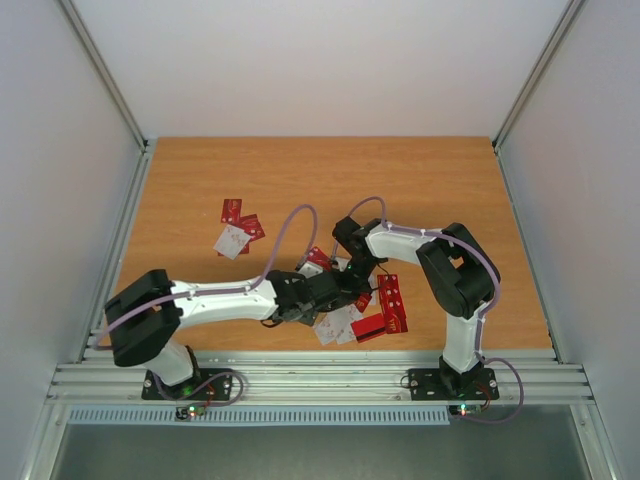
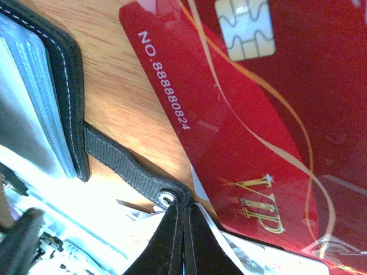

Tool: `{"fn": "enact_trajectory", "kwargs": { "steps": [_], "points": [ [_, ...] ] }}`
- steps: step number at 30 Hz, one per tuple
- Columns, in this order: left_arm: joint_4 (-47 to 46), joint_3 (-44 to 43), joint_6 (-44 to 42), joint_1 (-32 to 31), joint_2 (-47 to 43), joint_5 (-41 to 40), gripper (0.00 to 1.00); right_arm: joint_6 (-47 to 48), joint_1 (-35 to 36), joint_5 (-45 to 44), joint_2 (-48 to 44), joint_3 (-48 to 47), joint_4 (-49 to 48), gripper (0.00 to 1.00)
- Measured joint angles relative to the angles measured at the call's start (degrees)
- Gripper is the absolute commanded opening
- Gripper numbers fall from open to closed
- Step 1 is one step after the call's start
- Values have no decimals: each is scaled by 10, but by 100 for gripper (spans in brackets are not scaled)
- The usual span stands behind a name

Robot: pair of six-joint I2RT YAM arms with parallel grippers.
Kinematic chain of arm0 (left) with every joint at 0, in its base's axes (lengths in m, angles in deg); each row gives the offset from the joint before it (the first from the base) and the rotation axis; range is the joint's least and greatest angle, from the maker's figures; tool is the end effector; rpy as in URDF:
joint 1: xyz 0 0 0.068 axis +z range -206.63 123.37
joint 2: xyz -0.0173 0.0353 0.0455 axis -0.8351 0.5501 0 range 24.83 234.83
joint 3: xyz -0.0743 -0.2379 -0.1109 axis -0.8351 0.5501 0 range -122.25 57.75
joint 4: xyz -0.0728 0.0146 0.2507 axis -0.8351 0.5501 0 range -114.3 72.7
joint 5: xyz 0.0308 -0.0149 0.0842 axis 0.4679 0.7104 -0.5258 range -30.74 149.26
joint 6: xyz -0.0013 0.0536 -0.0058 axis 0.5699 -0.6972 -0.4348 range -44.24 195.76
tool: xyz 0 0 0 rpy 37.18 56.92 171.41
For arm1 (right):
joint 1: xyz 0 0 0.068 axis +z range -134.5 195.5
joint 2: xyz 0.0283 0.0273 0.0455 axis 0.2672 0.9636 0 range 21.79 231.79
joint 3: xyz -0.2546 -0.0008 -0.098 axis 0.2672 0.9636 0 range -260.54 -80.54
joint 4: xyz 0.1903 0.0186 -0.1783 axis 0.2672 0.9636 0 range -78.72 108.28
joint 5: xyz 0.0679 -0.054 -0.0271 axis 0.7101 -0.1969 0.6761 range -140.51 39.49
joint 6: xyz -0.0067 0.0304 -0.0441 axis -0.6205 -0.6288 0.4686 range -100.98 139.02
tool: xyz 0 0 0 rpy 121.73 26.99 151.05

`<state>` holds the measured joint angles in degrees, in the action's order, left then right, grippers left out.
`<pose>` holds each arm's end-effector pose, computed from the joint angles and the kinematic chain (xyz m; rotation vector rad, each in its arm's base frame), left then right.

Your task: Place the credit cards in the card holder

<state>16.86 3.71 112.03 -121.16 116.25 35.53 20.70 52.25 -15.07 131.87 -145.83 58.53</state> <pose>0.1327 -0.2455 0.1718 0.6026 2.6255 0.1524 0.2465 0.2098 0.1285 0.9074 -2.6518 -0.8388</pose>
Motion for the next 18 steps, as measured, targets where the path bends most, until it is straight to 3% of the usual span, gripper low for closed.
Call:
{"fn": "enact_trajectory", "kwargs": {
  "steps": [18],
  "points": [
    [28,71,60,83,-115,-22,77,18,0,-4,0,-15,33,1]
  ]
}}
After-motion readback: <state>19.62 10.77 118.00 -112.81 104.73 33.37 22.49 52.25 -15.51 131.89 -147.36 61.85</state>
